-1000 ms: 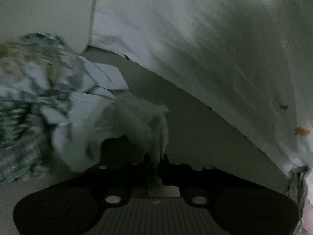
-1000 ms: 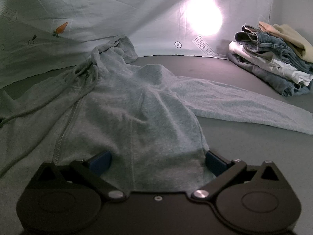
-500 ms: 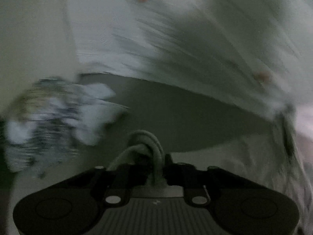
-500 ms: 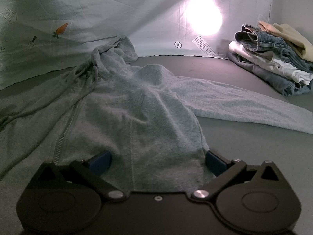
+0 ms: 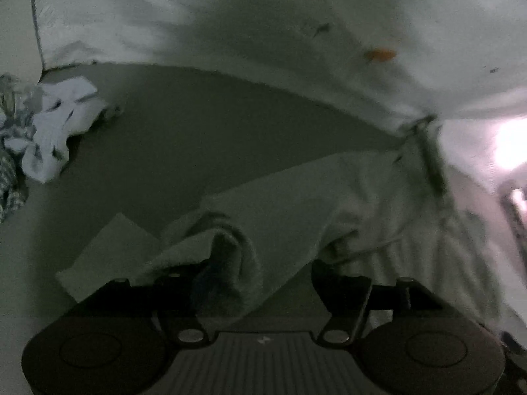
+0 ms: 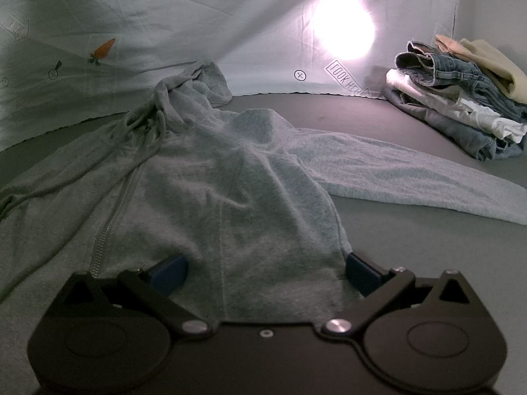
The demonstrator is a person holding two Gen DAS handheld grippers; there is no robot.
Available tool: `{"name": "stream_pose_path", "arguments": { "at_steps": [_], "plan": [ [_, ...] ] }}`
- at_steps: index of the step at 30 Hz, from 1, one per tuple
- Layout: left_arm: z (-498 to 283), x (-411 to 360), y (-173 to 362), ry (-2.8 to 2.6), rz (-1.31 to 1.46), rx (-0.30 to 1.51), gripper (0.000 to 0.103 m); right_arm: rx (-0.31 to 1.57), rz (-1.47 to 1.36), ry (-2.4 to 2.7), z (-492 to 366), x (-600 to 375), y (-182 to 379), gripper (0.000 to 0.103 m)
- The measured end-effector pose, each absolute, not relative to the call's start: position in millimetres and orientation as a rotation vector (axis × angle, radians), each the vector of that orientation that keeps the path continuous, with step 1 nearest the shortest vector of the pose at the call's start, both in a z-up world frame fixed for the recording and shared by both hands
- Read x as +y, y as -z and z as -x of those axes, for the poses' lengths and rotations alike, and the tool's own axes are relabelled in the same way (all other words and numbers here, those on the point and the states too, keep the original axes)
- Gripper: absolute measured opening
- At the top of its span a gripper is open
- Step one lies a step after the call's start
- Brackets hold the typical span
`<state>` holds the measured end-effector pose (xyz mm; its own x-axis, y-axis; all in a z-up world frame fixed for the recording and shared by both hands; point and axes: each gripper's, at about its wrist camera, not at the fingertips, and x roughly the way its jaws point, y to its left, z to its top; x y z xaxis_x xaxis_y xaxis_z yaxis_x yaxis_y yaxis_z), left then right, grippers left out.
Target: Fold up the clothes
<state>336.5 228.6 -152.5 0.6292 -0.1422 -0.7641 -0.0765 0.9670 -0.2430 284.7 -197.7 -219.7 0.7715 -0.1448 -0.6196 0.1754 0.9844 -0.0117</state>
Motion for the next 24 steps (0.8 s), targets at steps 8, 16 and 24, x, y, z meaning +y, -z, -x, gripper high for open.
{"name": "stream_pose_path", "arguments": {
  "at_steps": [8,16,24],
  "plan": [
    [-324,286,147,-0.207,0.330,0.841,0.068,0.668,-0.047,0.175,-285,-197,220,0.103],
    [-343,301,196,-0.268,0.158,0.972,0.067,0.668,-0.047,0.176,-285,-197,220,0.103],
    [-333,281,202,-0.249,0.087,0.906,0.011,0.668,-0.047,0.177,-285,-197,220,0.103]
  ]
}}
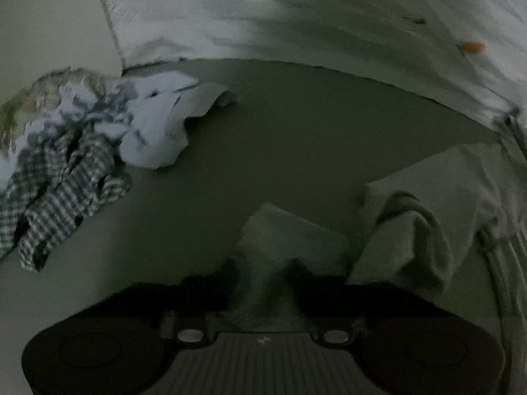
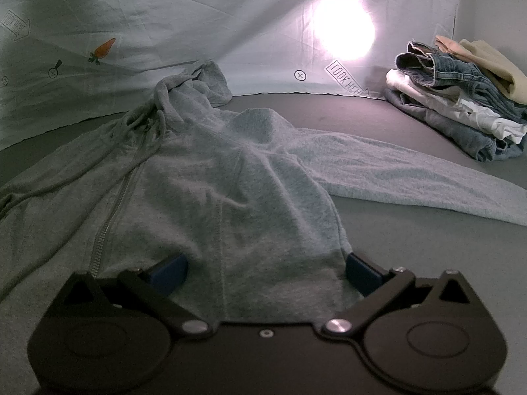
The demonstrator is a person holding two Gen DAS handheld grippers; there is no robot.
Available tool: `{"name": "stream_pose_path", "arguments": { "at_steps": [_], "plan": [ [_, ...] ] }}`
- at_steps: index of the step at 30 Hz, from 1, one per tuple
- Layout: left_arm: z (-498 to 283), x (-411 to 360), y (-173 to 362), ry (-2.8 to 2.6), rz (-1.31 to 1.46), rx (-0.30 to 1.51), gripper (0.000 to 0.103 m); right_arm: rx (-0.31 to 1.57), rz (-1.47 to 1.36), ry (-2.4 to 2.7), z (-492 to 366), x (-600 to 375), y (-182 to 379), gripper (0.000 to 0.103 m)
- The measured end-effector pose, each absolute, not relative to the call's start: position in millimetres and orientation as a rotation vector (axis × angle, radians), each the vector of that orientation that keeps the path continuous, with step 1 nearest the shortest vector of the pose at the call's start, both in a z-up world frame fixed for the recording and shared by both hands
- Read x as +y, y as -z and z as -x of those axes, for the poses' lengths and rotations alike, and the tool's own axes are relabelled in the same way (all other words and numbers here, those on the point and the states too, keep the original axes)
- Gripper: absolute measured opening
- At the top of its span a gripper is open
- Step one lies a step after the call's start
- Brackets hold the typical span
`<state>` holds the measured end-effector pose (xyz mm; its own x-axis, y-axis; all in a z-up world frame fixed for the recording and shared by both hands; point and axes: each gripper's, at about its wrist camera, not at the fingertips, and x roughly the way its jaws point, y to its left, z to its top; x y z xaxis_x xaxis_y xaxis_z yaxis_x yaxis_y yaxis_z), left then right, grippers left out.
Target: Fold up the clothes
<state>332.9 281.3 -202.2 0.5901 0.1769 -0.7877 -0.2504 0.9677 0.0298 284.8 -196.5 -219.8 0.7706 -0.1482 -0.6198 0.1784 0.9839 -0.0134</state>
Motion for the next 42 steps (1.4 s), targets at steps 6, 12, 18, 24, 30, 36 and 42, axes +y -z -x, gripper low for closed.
{"name": "stream_pose_path", "arguments": {
  "at_steps": [6,12,18,24,30,36,42],
  "plan": [
    [-303,305,174,-0.391,0.148,0.828,0.011,0.668,-0.047,0.177,-285,-196,220,0.103],
    [-257,375,122,-0.644,0.233,0.687,0.010,0.668,-0.047,0.176,-285,-196,219,0.103],
    [-219,417,93,-0.764,0.337,0.598,0.010,0.667,-0.047,0.176,-285,-196,219,0.103],
    [-211,408,100,-0.799,0.298,0.676,0.011,0.667,-0.047,0.174,-285,-196,219,0.103],
    [-212,412,151,-0.864,0.314,0.854,0.012,0.667,-0.046,0.175,-285,-196,219,0.103],
    [-197,424,170,-0.995,0.410,0.885,0.024,0.670,-0.048,0.177,-285,-196,219,0.103],
    [-189,413,133,-0.953,0.390,0.754,0.046,0.708,-0.057,0.183,-291,-196,215,0.103]
  ]
}}
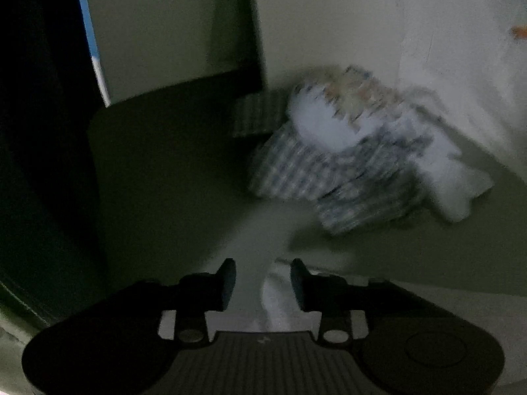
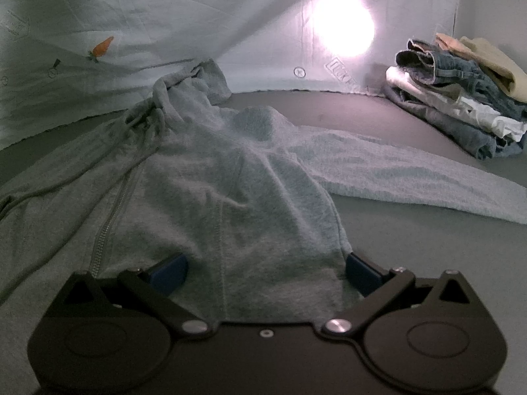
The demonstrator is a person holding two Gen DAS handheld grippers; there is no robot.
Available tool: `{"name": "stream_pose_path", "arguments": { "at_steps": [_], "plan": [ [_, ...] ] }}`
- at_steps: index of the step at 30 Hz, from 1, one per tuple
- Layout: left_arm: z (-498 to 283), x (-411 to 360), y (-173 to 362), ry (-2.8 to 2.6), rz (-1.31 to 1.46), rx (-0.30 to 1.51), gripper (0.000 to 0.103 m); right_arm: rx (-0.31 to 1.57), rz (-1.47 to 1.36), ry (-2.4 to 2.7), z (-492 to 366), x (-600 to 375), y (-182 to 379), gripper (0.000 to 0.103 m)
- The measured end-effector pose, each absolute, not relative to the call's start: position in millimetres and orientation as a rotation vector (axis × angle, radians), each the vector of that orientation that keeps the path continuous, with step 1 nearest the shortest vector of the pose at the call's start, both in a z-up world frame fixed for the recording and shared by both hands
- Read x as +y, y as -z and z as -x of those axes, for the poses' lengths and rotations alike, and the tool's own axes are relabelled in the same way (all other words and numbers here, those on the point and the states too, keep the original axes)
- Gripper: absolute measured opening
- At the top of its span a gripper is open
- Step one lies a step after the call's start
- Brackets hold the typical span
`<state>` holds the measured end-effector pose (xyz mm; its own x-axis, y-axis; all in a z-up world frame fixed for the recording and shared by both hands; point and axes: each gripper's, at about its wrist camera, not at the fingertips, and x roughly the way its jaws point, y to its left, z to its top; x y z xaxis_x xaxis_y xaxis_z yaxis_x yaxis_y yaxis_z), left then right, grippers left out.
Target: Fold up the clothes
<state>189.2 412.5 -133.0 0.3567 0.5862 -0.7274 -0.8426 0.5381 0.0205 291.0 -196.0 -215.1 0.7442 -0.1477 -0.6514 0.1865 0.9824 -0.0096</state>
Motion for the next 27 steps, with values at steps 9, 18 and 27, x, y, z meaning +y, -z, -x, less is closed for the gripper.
{"name": "stream_pose_path", "arguments": {
  "at_steps": [9,18,27],
  "plan": [
    [-202,272,148,-0.273,0.469,0.856,0.059,0.908,-0.167,0.058,-295,-237,188,0.072],
    [-188,146,186,0.127,0.480,1.036,0.068,0.967,-0.331,-0.018,-221,-294,184,0.059],
    [-177,109,191,0.077,0.394,1.076,0.012,0.958,-0.372,-0.071,-209,-295,185,0.010]
  ]
}}
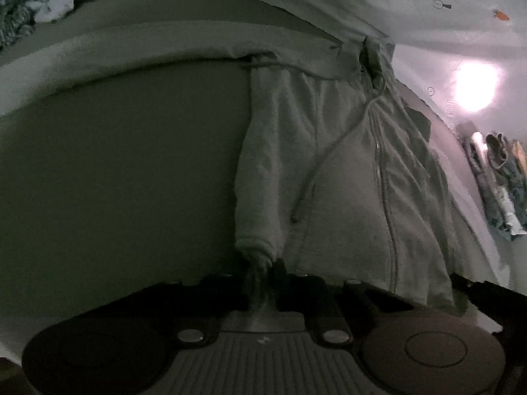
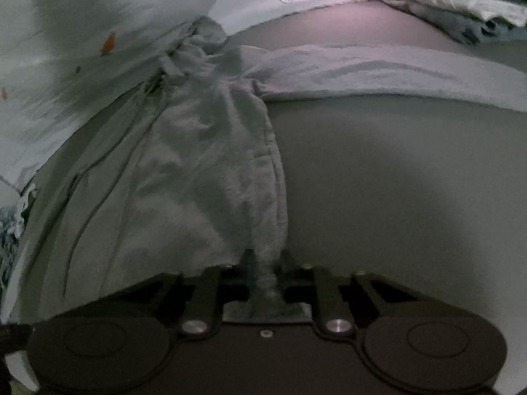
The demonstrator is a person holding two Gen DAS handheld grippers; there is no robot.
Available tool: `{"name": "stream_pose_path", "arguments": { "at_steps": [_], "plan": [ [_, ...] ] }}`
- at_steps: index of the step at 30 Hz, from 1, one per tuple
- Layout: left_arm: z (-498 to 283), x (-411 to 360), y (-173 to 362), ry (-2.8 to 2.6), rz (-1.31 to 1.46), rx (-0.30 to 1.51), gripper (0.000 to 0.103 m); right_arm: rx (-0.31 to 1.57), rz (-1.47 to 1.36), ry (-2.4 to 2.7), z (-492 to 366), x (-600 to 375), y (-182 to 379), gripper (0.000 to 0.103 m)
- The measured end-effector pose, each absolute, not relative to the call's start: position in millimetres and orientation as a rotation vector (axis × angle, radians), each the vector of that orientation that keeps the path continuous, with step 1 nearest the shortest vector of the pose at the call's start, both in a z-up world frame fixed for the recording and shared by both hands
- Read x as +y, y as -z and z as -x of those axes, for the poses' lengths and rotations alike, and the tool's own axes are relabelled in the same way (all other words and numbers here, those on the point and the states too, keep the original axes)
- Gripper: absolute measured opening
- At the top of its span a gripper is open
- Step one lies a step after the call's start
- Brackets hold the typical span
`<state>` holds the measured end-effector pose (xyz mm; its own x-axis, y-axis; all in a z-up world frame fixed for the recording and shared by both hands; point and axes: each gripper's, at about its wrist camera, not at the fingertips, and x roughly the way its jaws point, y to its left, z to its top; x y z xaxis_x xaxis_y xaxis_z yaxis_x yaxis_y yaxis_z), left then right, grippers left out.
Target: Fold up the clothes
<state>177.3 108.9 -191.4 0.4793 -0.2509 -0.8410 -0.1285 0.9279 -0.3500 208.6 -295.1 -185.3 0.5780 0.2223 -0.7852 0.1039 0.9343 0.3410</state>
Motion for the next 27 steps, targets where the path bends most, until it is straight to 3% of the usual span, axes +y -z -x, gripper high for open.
{"name": "stream_pose_path", "arguments": {
  "at_steps": [5,8,13,15,19,23,24,27],
  "plan": [
    [-161,118,158,0.082,0.466,1.078,0.012,0.922,-0.507,-0.082,-186,-313,159,0.009],
    [-158,120,170,0.043,0.465,1.133,0.014,0.971,-0.489,-0.071,-176,-315,164,0.010],
    [-165,115,192,0.009,0.425,1.187,0.026,1.027,-0.333,-0.058,-185,-295,178,0.021],
    [-167,111,186,0.003,0.368,1.180,0.036,1.010,-0.194,-0.054,-189,-282,171,0.044],
    [-170,116,180,-0.036,0.331,1.160,0.053,1.001,-0.166,-0.028,-196,-281,169,0.061],
    [-178,125,168,-0.083,0.304,1.104,0.061,0.978,-0.198,0.006,-208,-285,166,0.091],
    [-182,126,165,-0.094,0.287,1.090,0.066,0.966,-0.197,0.008,-212,-283,166,0.094],
    [-193,129,159,-0.096,0.226,1.054,0.067,0.922,-0.193,-0.008,-224,-270,164,0.102]
  ]
}}
